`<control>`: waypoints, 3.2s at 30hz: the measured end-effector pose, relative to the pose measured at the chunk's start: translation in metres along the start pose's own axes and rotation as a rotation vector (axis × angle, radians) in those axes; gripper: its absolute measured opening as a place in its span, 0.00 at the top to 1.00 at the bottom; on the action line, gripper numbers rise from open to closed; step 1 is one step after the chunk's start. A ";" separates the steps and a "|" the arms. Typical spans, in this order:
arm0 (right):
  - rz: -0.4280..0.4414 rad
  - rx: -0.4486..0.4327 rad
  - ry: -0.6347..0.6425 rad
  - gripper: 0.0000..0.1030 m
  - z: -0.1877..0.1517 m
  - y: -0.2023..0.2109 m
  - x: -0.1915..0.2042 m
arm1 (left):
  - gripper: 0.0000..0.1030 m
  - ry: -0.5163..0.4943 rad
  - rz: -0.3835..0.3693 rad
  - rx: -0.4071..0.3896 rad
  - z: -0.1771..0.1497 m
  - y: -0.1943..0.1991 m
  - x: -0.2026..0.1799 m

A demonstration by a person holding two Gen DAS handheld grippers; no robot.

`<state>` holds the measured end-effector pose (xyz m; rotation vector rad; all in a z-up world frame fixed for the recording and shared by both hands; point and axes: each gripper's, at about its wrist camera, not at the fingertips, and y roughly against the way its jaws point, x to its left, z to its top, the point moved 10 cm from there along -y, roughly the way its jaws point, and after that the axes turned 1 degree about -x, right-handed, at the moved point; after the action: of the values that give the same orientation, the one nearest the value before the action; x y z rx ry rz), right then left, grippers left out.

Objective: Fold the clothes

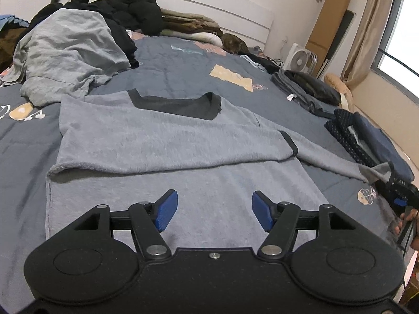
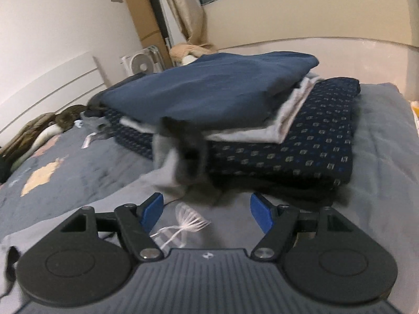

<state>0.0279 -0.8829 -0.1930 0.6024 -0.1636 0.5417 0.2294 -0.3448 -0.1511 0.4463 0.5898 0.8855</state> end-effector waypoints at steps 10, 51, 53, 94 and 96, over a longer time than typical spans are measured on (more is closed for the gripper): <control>0.081 -0.049 0.000 0.46 0.022 -0.024 0.011 | 0.38 -0.039 0.027 0.019 -0.007 -0.006 -0.003; 0.903 0.323 0.465 0.49 -0.167 0.214 0.385 | 0.33 0.185 0.168 -0.098 0.043 0.044 0.100; 0.905 0.306 0.470 0.48 -0.159 0.219 0.369 | 0.35 0.161 0.154 -0.096 0.040 0.040 0.093; 0.819 0.397 0.321 0.38 -0.121 0.127 0.307 | 0.93 -0.650 -0.116 0.160 -0.011 -0.033 -0.030; 0.816 0.402 0.328 0.38 -0.120 0.126 0.306 | 0.90 -0.676 -0.126 0.212 -0.035 -0.025 -0.034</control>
<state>0.2200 -0.5937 -0.1373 0.8207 0.0229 1.4770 0.2047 -0.3824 -0.1828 0.8457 0.0837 0.5031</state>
